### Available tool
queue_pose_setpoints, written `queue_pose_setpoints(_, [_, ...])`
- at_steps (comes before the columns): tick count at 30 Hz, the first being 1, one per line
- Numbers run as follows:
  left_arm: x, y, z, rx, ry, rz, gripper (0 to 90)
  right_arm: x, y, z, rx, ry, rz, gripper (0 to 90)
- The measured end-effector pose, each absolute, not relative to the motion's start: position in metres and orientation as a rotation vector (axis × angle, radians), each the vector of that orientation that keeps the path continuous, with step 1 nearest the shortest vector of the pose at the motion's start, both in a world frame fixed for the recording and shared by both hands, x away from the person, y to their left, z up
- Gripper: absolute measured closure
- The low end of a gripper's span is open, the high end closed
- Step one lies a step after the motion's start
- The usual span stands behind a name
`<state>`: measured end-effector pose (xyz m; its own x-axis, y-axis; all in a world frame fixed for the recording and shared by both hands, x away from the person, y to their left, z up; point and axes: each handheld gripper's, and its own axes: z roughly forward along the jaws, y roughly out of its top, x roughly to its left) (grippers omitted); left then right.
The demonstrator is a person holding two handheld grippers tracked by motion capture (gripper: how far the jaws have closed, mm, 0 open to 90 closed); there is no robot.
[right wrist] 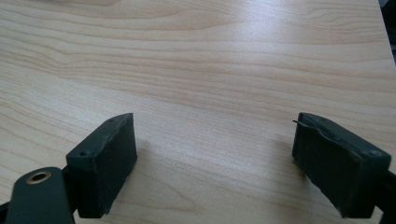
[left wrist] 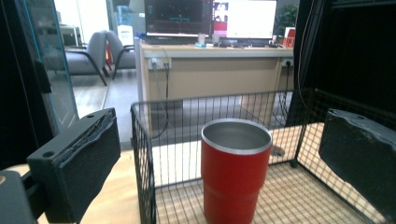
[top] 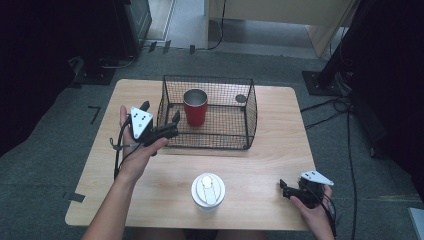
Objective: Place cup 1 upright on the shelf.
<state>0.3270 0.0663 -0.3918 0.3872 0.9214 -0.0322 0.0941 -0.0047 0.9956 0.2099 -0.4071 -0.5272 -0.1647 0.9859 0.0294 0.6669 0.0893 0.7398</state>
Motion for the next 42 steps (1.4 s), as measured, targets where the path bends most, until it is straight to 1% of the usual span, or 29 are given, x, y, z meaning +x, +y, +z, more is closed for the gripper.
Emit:
queue_pose_setpoints(15, [0.289,0.093,-0.426,1.492,1.036,0.841,0.0,0.210,-0.407,-0.527,1.622,1.886,0.860,13.6])
queue_pose_setpoints(18, [0.280,0.099,-0.437,1.531,1.072,0.857,0.0,0.210,-0.407,-0.527,1.620,1.887,0.860,13.6])
queue_pose_setpoints(25, [0.260,0.116,-0.461,1.554,1.127,0.846,0.0,0.210,-0.407,-0.527,1.619,1.887,0.859,13.6])
queue_pose_setpoints(29, [0.250,0.123,-0.472,1.620,1.138,0.852,0.0,0.210,-0.407,-0.527,1.619,1.887,0.859,13.6])
queue_pose_setpoints(38, [0.230,0.148,-0.496,1.676,1.226,0.820,0.0,0.210,-0.407,-0.527,1.625,1.882,0.858,13.4])
queue_pose_setpoints(42, [0.228,0.159,-0.500,1.701,1.265,0.799,0.3,0.210,-0.407,-0.527,1.629,1.877,0.857,13.4])
